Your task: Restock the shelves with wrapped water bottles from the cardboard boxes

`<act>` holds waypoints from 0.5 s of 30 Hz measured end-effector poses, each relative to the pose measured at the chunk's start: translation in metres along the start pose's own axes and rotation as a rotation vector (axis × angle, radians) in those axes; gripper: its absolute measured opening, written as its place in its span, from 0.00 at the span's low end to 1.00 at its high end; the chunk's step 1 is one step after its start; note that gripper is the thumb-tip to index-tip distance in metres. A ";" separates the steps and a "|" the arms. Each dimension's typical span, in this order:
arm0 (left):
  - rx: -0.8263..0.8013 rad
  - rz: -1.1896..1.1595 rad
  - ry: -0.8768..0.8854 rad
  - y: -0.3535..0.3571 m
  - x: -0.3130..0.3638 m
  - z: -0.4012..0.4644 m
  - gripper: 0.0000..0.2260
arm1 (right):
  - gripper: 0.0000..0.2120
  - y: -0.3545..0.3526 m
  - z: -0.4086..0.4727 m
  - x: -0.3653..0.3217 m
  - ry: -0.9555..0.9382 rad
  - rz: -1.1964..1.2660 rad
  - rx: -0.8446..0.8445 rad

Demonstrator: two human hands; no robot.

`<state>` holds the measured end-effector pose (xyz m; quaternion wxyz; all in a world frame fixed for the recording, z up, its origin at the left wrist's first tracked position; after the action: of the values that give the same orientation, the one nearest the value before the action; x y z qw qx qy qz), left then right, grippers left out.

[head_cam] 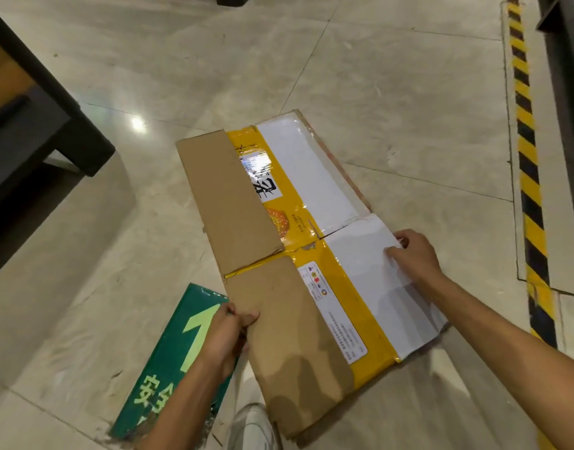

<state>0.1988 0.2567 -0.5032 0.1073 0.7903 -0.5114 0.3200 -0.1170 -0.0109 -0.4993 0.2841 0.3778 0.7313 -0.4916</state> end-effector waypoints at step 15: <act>0.208 0.339 0.197 -0.018 0.053 0.032 0.23 | 0.35 0.030 0.055 -0.025 0.002 -0.264 -0.104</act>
<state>0.2421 0.2101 -0.4926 0.0193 0.6648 -0.5882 0.4601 -0.0760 -0.0618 -0.5144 0.2356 0.2633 0.7995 -0.4858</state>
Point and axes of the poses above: each hand's wrist, its own z-axis towards the middle knuckle, its own y-axis out of the palm, x = y × z, the point moved 5 cm from there along z, towards the middle knuckle, and after that the axes turned 12 degrees about z, right-handed, at the moved point
